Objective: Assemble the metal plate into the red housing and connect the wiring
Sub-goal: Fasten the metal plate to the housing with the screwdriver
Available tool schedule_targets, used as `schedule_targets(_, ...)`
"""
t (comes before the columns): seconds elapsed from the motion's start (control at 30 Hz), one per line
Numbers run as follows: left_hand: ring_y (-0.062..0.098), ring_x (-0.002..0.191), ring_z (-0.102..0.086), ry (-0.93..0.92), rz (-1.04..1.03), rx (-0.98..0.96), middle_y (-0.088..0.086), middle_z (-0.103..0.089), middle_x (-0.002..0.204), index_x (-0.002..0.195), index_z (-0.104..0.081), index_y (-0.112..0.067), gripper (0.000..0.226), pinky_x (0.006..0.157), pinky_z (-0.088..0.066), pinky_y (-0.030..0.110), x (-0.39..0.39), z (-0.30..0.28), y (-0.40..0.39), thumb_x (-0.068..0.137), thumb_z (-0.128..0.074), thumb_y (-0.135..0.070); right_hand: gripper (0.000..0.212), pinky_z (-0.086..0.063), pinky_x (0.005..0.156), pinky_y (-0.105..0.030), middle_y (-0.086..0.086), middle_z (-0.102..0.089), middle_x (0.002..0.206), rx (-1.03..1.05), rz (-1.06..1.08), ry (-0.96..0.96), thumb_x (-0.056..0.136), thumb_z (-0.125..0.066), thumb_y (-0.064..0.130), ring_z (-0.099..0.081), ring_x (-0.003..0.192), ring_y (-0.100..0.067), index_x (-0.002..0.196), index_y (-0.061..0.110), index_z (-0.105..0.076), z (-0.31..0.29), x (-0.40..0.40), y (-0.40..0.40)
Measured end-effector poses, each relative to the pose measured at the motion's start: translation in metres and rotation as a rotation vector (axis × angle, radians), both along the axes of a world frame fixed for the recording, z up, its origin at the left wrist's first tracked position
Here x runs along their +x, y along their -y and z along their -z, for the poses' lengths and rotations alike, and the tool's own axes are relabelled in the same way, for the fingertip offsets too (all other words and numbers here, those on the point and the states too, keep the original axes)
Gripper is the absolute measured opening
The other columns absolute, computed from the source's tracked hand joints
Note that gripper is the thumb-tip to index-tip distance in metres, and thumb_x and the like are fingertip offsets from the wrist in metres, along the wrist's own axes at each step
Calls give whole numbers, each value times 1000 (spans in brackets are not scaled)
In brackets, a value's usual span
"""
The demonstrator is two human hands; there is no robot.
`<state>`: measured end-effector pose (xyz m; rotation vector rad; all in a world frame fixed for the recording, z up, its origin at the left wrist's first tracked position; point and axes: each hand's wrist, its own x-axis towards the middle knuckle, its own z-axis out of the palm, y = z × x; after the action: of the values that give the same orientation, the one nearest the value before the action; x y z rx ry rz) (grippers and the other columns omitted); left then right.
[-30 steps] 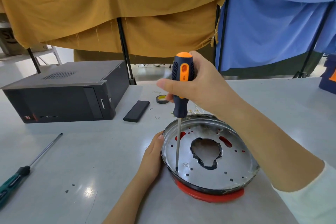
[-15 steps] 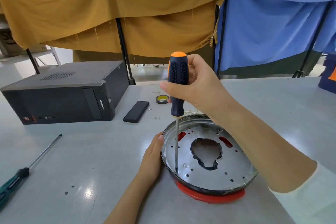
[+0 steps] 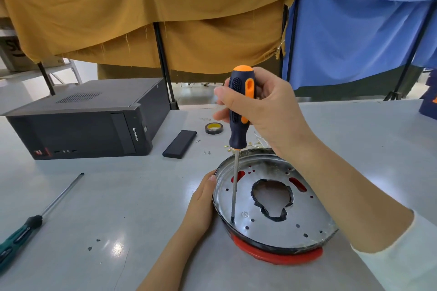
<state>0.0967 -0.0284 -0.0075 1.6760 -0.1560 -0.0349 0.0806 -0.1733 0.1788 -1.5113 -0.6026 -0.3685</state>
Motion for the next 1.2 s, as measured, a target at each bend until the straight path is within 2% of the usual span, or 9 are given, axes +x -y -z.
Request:
schedule_targets(0.07, 13, 118, -60, 1, -9, -5, -9, -68, 121, 122, -63, -32, 49, 108, -41, 46, 0, 0, 0, 92, -33, -57, 26, -58, 63, -38, -10, -63, 71, -61, -62, -49, 78, -71, 20, -70, 62, -22, 89, 5, -54, -5, 0, 3)
schedule_targets(0.2, 25, 124, -57, 16, 21, -4, 3, -65, 127, 129, -60, -21, 53, 109, -39, 51, 0, -1, 1, 96, -32, -52, 9, -54, 65, -33, -2, -60, 65, 78, -596, -305, 83, -55, 6, -63, 59, -18, 80, 14, -51, -16, -3, 7)
schedule_targets(0.3, 24, 123, -58, 16, 18, -14, 2, -66, 126, 128, -61, -22, 53, 108, -40, 51, 1, -1, 0, 96, -32, -53, 9, -50, 53, -29, 1, -51, 57, 30, -423, -247, 87, -55, 4, -45, 42, -12, 87, 13, -56, -12, -3, -1)
schedule_targets(0.47, 16, 122, -58, 0, -3, -31, -6, -67, 125, 125, -62, -28, 52, 109, -40, 47, -2, 0, 1, 92, -33, -55, 12, -53, 53, -30, 2, -51, 51, 114, 37, -130, 84, -65, 8, -48, 41, -13, 80, 13, -56, -2, -5, -12)
schedule_targets(0.67, 11, 119, -60, -1, -26, -53, -11, -67, 123, 122, -64, -31, 51, 109, -41, 45, -3, -2, 1, 89, -35, -58, 22, -49, 64, -30, -1, -60, 79, -86, -853, -328, 78, -72, 24, -58, 56, -14, 87, 15, -55, -17, 5, 14)
schedule_targets(0.73, 12, 120, -59, 4, -21, -46, -10, -67, 124, 122, -63, -31, 51, 109, -41, 45, -4, -3, 2, 90, -35, -58, 21, -43, 59, -26, -1, -59, 75, -85, -960, -362, 76, -71, 24, -54, 50, -11, 87, 14, -56, -17, 5, 12)
schedule_targets(0.87, 14, 120, -60, -8, -15, -63, -9, -68, 123, 118, -66, -34, 46, 108, -41, 47, -5, -3, 2, 91, -37, -56, 21, -43, 54, -27, 2, -47, 59, -76, -498, -281, 88, -56, 20, -42, 45, -12, 68, 17, -51, -15, 0, -5)
schedule_targets(1.0, 13, 120, -60, -11, 8, -45, -9, -67, 124, 118, -66, -35, 46, 108, -42, 46, -5, -4, 2, 91, -36, -58, 14, -44, 49, -26, -4, -50, 60, 128, 23, -201, 87, -59, 16, -45, 44, -16, 77, 9, -52, -4, -3, -15)
schedule_targets(1.2, 7, 115, -61, -7, -20, -44, -14, -68, 120, 116, -66, -37, 44, 107, -44, 44, -4, -3, 1, 90, -37, -56, 11, -46, 53, -26, -1, -67, 87, -99, -612, -276, 86, -52, 20, -65, 77, -22, 84, 20, -63, -20, -1, 3)
